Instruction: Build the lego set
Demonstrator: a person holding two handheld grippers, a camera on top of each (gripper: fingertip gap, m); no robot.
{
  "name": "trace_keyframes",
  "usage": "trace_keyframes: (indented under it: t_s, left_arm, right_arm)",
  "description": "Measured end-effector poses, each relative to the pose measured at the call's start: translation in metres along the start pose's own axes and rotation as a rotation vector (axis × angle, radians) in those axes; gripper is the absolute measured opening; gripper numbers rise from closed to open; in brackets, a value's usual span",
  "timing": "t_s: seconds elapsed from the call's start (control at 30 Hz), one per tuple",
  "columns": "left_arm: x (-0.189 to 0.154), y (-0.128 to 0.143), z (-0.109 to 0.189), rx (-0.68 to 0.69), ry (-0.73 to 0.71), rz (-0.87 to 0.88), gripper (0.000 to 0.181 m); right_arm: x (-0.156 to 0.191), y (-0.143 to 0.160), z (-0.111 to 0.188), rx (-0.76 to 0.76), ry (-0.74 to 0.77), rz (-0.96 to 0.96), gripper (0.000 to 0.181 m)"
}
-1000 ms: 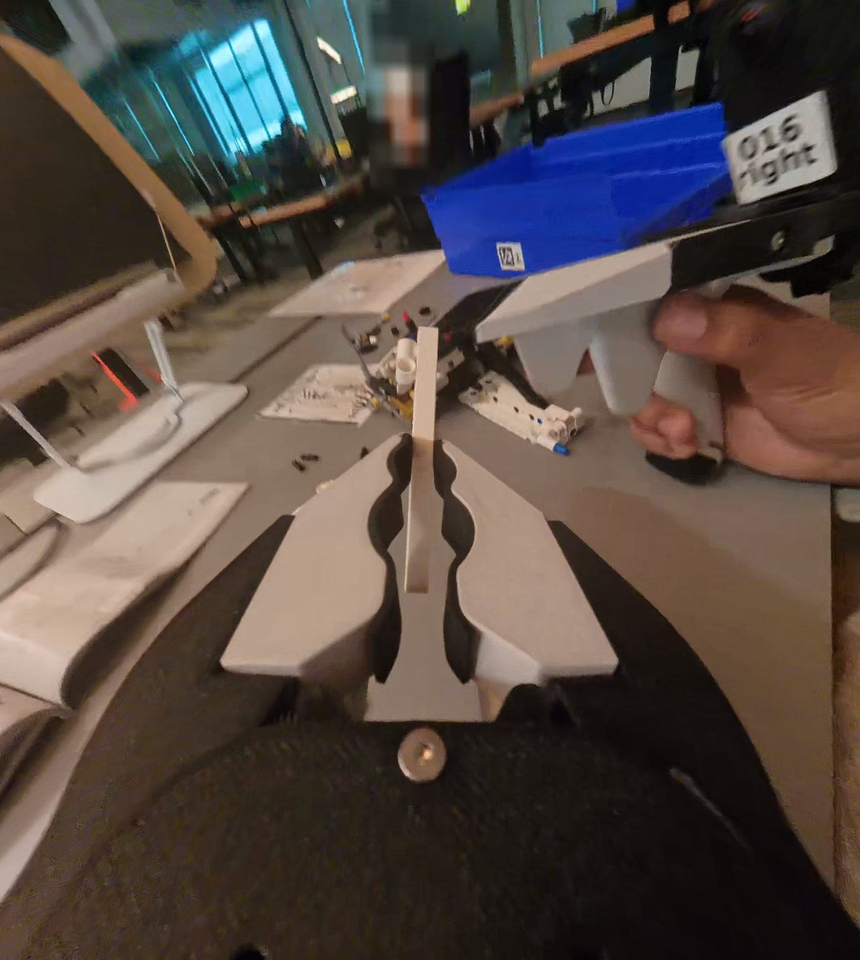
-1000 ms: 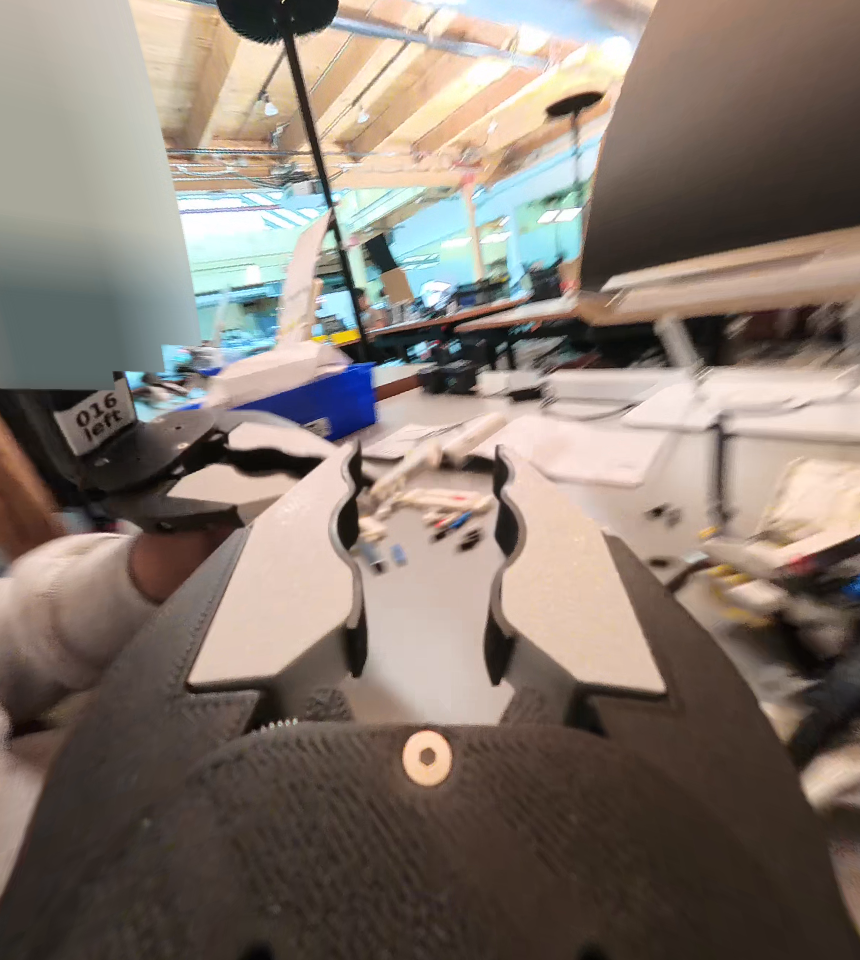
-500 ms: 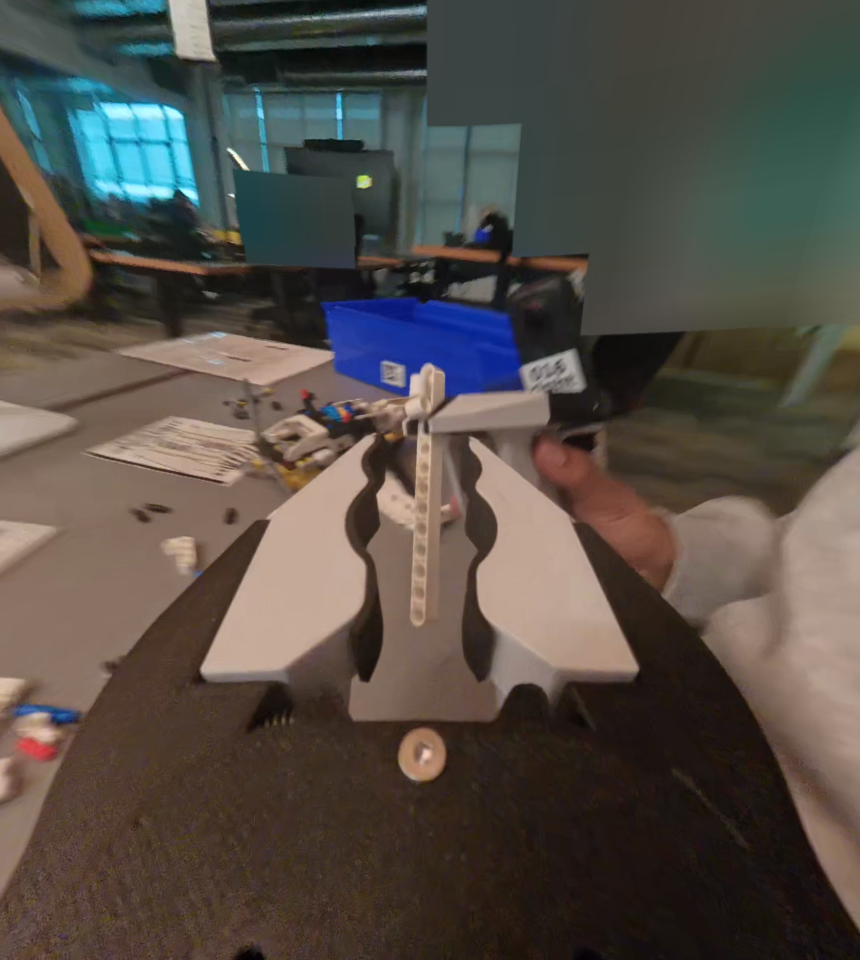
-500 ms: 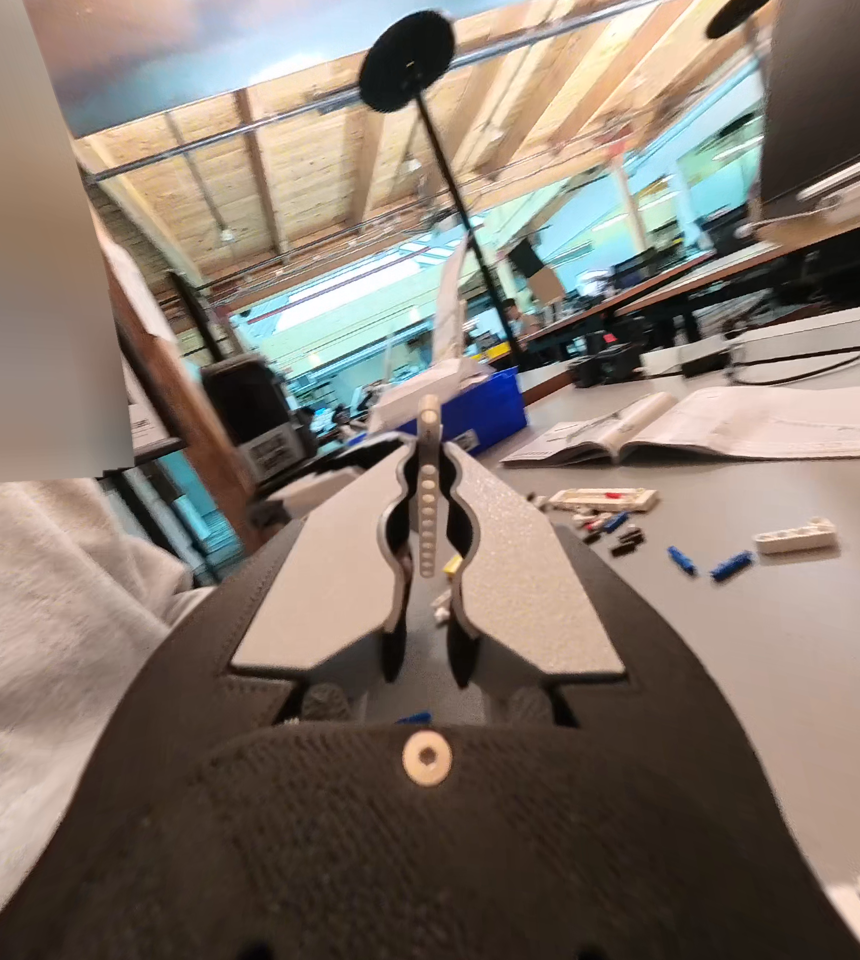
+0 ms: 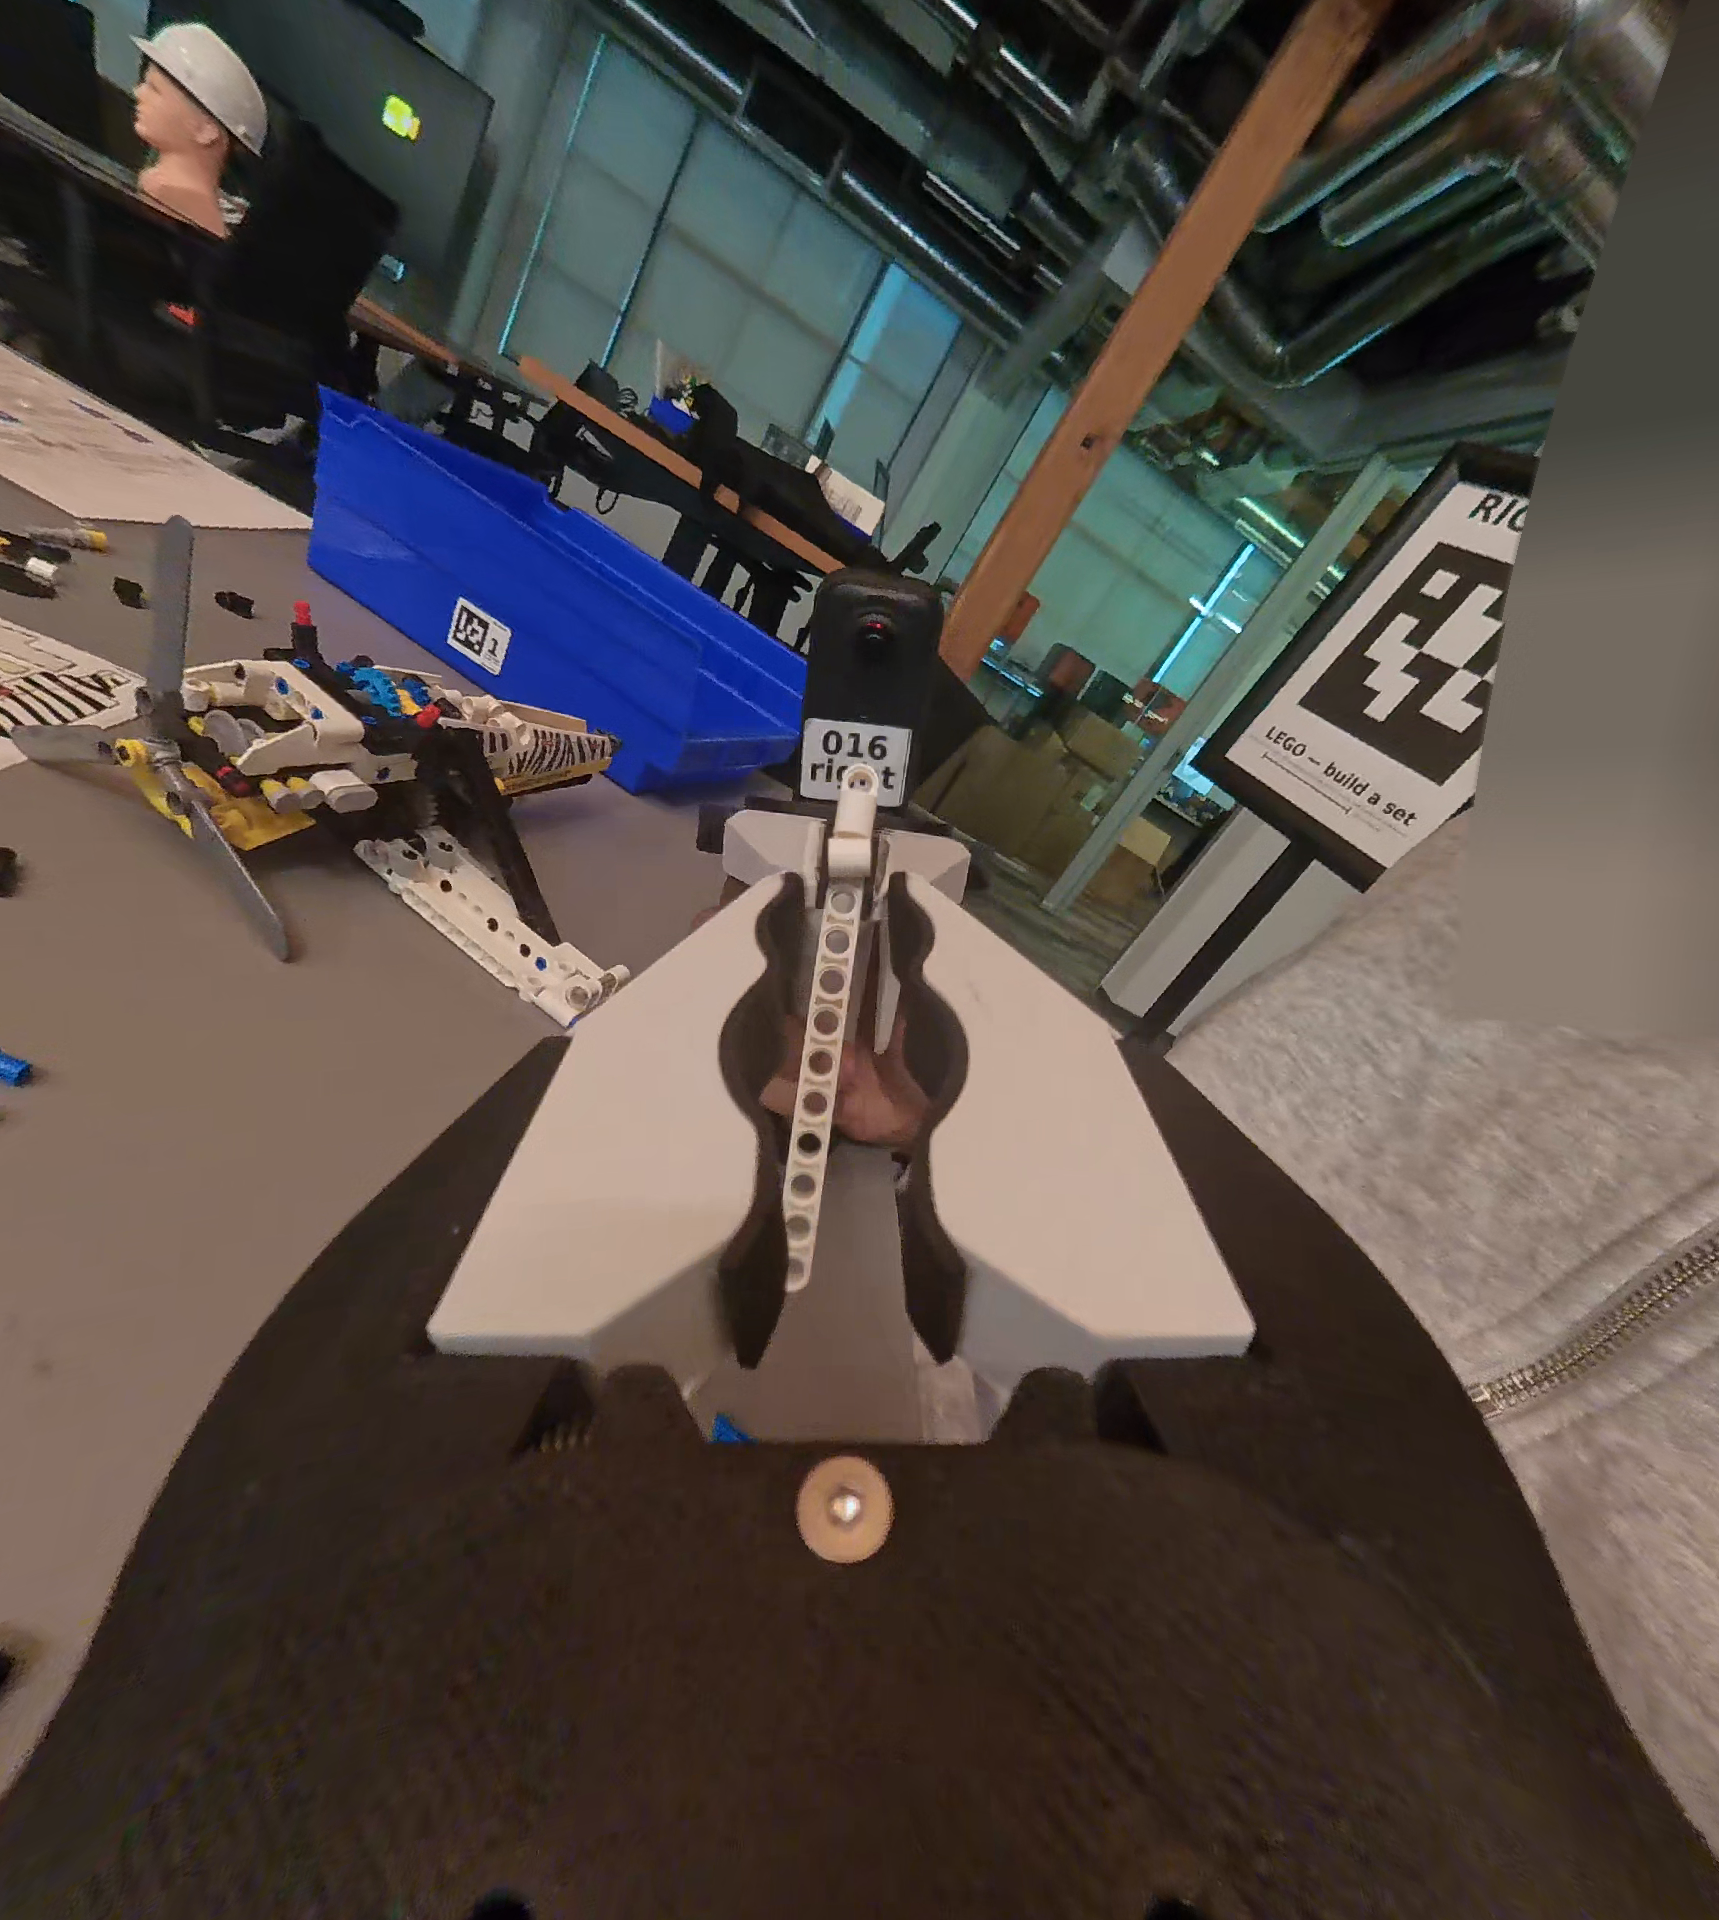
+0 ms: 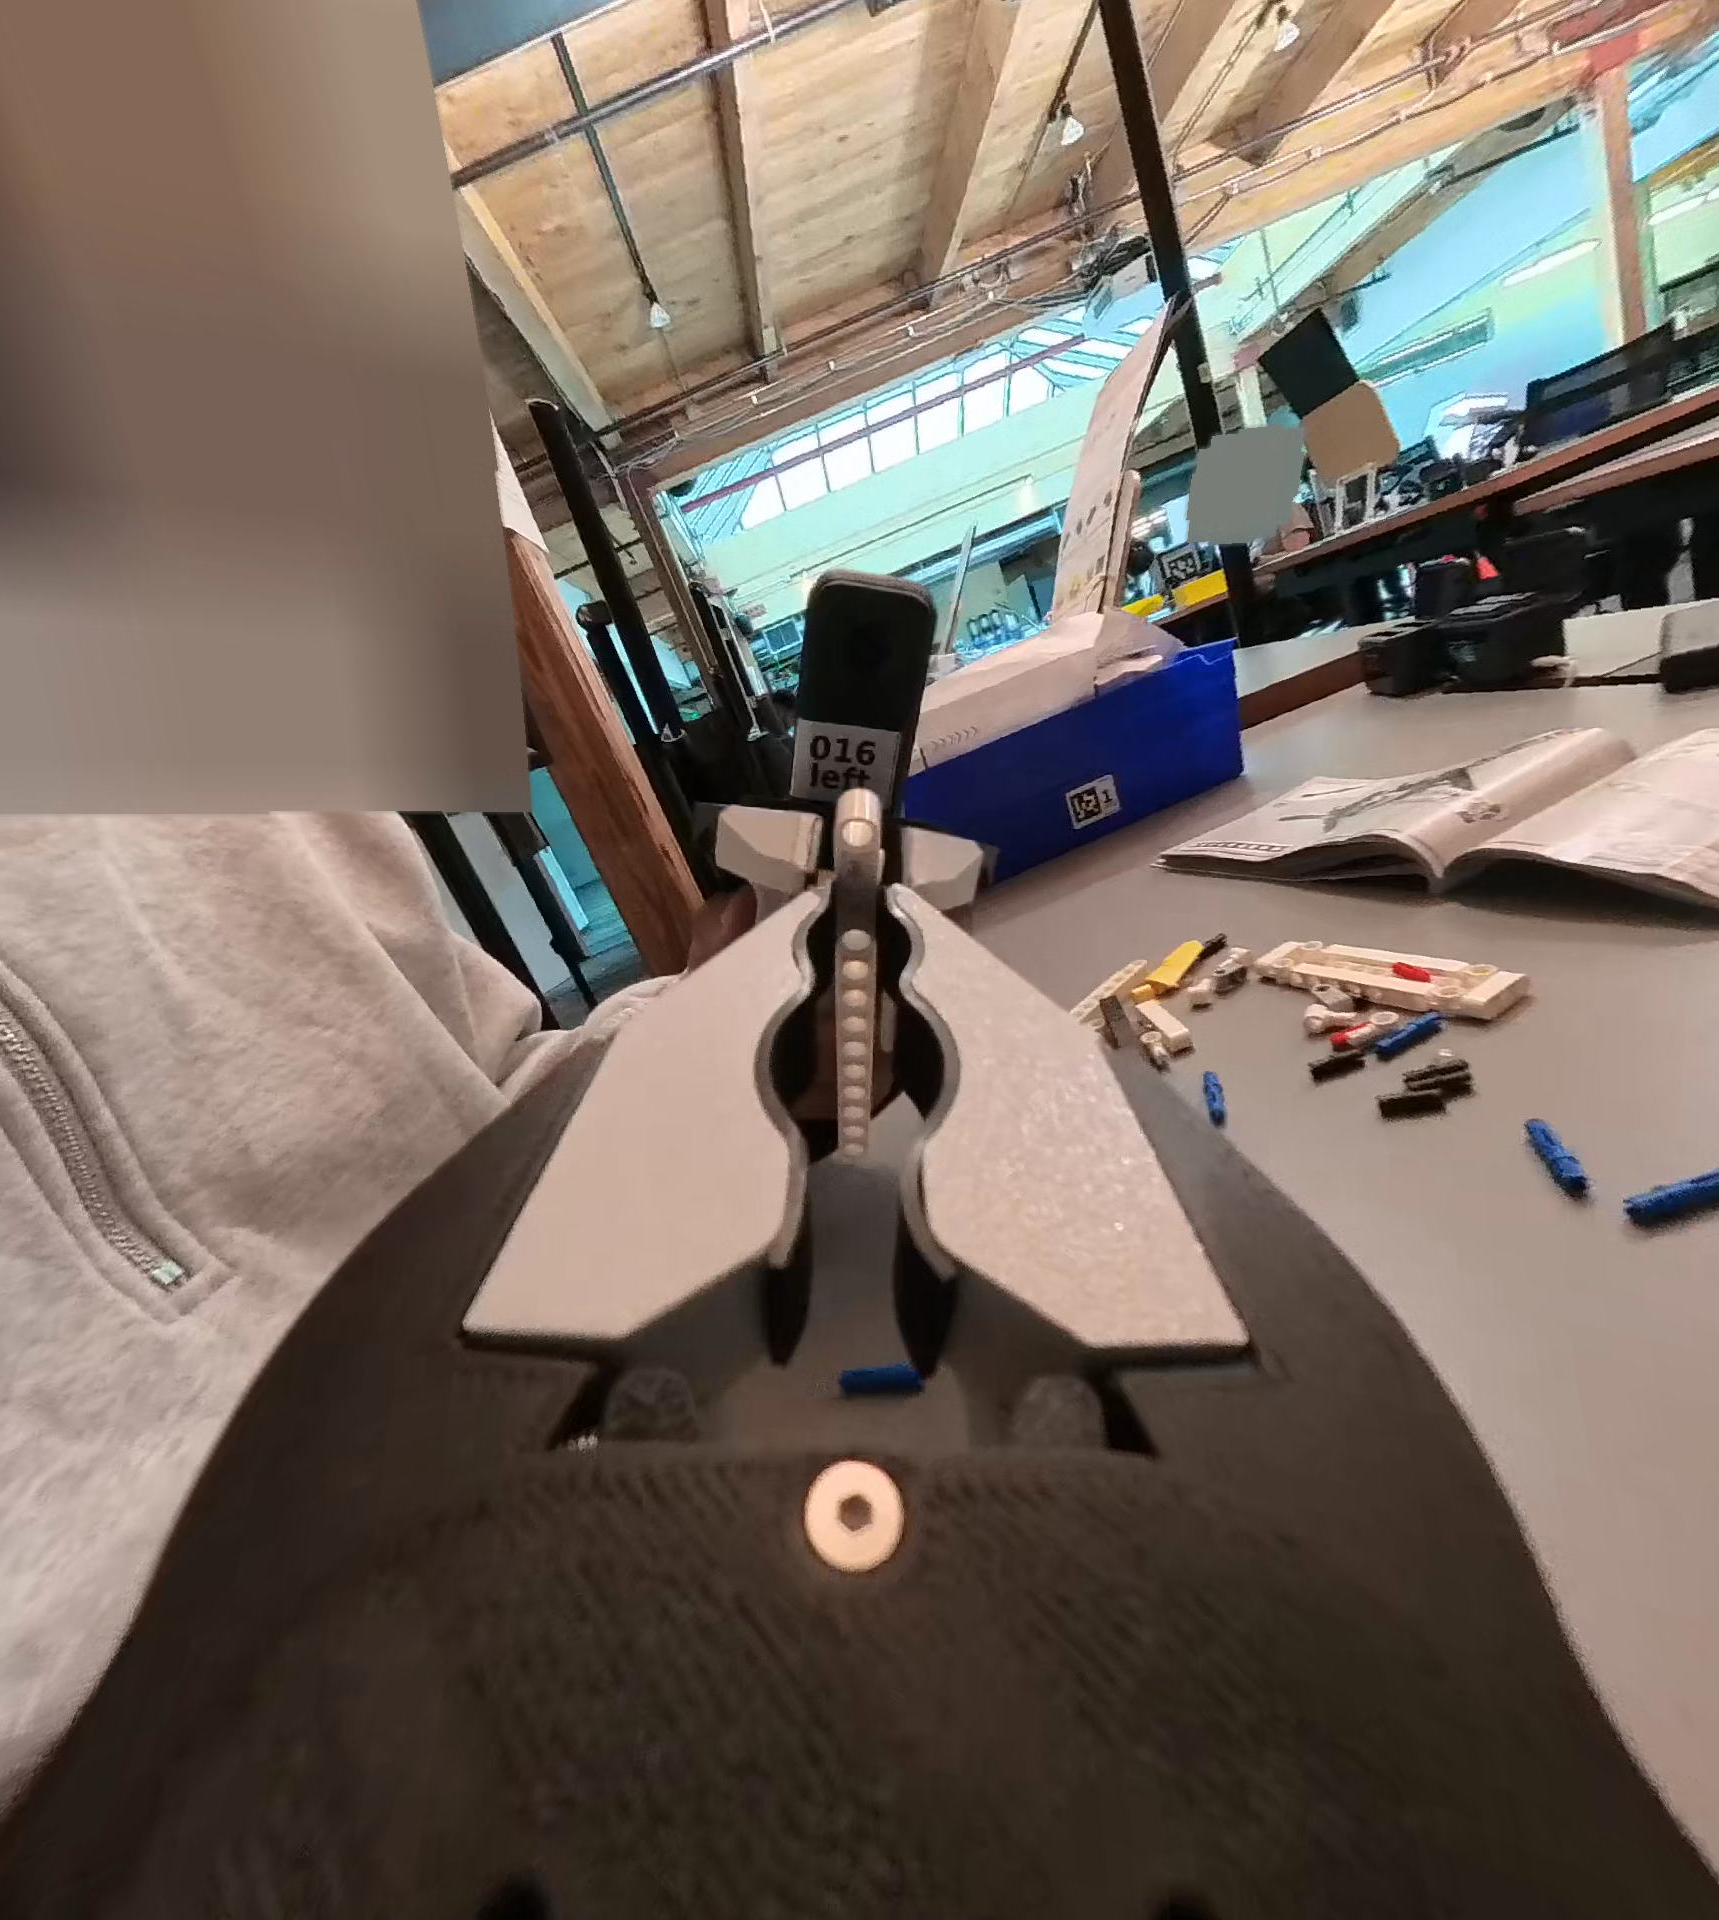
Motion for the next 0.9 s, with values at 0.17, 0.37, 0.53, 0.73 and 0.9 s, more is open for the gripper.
trace_keyframes:
  t_s: [0.17, 0.37, 0.53, 0.73, 0.9]
  left_arm:
    - [-0.001, 0.0, -0.001, 0.026, 0.004, -0.001, 0.005]
    - [-0.001, -0.001, 0.0, 0.029, 0.008, 0.019, 0.005]
    - [-0.003, -0.002, 0.0, 0.02, -0.004, -0.006, 0.004]
    - [-0.002, 0.0, 0.0, 0.038, -0.025, -0.01, 0.004]
    - [-0.003, 0.001, -0.002, 0.019, -0.023, 0.002, 0.005]
  right_arm:
    - [0.0, 0.003, -0.004, 0.095, 0.01, -0.042, 0.005]
    - [0.002, 0.003, -0.003, 0.067, 0.026, -0.005, 0.004]
    - [0.002, 0.003, -0.002, 0.041, 0.022, -0.002, 0.005]
    - [0.002, -0.003, 0.007, -0.083, -0.025, -0.031, 0.039]
    - [0.003, 0.0, 0.005, -0.06, 0.003, -0.015, 0.005]
Point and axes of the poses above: each gripper's, where its closed fingertips meet, z back along the fingers, y out of its underside, x = y × z across the jaws, the point moved 10 cm from there along z, back along the fingers, and after that the axes turned 15 degrees about -z, right-handed, at the moved point
